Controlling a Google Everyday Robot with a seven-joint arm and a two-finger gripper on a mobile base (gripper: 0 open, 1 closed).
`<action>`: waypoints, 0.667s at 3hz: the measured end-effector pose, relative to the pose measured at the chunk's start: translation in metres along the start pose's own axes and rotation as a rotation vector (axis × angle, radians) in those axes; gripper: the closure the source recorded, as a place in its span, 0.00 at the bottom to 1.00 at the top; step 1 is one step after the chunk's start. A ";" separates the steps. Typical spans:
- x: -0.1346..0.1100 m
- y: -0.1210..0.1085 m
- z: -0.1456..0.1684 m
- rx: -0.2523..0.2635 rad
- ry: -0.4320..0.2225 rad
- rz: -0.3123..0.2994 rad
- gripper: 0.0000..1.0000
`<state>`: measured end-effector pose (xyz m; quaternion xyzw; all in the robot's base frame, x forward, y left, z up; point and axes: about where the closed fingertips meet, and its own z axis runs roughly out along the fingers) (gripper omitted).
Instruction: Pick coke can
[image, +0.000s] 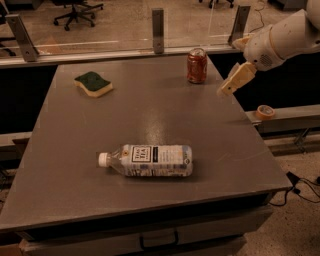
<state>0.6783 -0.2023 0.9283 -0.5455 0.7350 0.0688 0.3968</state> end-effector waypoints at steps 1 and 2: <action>0.000 0.000 0.000 0.000 0.000 0.000 0.00; 0.006 -0.018 0.015 0.016 -0.051 0.027 0.00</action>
Offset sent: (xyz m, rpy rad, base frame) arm 0.0830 -0.0238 -0.0218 0.2059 -0.0724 -0.0536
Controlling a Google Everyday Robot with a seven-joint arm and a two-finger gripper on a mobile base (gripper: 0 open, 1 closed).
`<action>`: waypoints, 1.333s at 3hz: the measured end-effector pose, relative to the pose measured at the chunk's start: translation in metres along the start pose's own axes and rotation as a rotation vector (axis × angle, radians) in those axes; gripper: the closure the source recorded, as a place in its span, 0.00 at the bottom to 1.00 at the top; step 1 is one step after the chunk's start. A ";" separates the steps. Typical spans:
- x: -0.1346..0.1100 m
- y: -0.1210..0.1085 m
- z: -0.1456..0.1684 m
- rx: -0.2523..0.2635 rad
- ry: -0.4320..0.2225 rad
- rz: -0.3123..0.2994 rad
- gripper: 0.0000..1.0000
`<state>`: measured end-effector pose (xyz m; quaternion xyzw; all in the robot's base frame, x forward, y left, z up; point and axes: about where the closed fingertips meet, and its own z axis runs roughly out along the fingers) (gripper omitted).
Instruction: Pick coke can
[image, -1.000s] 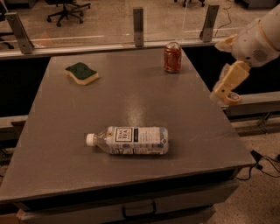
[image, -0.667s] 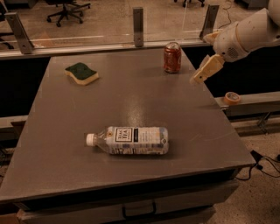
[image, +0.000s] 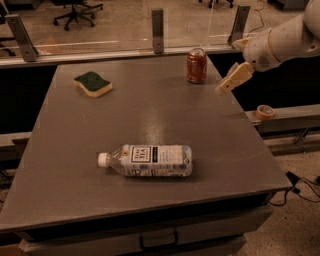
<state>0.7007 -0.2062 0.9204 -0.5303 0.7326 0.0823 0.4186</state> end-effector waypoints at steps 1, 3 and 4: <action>0.014 -0.038 0.029 0.050 -0.090 0.054 0.00; 0.010 -0.062 0.091 0.036 -0.251 0.201 0.00; -0.004 -0.052 0.114 -0.007 -0.295 0.274 0.00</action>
Offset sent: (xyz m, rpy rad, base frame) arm 0.1297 -0.0037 -0.0533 0.3651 -0.0330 -0.0980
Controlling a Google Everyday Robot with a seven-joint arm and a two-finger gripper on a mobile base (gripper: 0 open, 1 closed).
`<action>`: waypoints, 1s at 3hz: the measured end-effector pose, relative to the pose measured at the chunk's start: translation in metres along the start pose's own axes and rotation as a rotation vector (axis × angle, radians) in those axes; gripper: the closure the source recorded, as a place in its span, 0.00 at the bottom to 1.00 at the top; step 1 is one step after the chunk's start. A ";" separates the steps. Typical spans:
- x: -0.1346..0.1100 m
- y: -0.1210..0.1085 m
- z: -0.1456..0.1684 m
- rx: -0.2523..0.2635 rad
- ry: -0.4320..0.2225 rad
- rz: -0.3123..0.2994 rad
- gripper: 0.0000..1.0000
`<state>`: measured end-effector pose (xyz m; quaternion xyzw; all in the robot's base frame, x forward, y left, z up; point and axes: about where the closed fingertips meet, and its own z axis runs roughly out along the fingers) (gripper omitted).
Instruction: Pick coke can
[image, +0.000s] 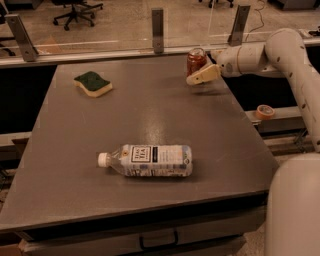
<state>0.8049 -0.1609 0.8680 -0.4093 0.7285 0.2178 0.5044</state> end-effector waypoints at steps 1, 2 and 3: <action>-0.011 0.019 0.017 -0.057 -0.023 0.062 0.18; -0.027 0.034 0.016 -0.098 -0.066 0.078 0.41; -0.050 0.051 0.006 -0.150 -0.125 0.068 0.65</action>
Offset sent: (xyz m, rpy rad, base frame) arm -0.0297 0.0498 0.0362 0.1725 0.0442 0.1006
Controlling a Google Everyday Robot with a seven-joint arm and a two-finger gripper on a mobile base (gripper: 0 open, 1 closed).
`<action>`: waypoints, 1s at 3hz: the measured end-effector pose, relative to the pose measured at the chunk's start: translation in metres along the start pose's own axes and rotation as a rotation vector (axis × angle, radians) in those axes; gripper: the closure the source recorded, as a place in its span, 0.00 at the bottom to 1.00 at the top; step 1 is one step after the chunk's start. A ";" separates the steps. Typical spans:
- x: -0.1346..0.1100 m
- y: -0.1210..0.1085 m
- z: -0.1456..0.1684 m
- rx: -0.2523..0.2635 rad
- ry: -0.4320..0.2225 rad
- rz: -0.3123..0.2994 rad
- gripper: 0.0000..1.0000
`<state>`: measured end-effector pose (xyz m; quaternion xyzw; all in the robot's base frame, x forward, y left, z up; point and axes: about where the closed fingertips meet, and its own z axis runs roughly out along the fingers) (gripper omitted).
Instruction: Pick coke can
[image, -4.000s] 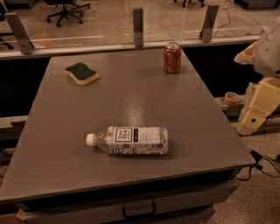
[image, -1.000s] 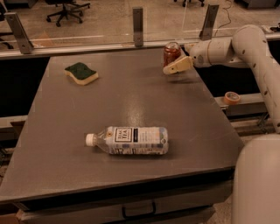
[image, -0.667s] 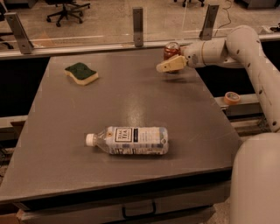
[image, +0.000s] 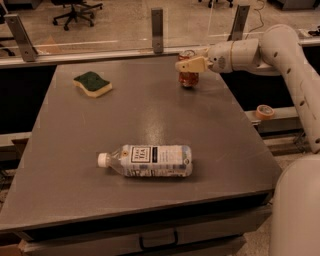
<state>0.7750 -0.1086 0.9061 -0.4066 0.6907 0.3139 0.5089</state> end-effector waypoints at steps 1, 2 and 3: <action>-0.035 0.035 0.001 -0.132 -0.086 -0.014 0.88; -0.067 0.085 0.000 -0.325 -0.165 -0.007 1.00; -0.067 0.093 0.000 -0.359 -0.164 -0.008 1.00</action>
Offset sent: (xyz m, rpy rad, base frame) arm -0.1177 0.0756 0.1144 0.3320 0.0191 0.5542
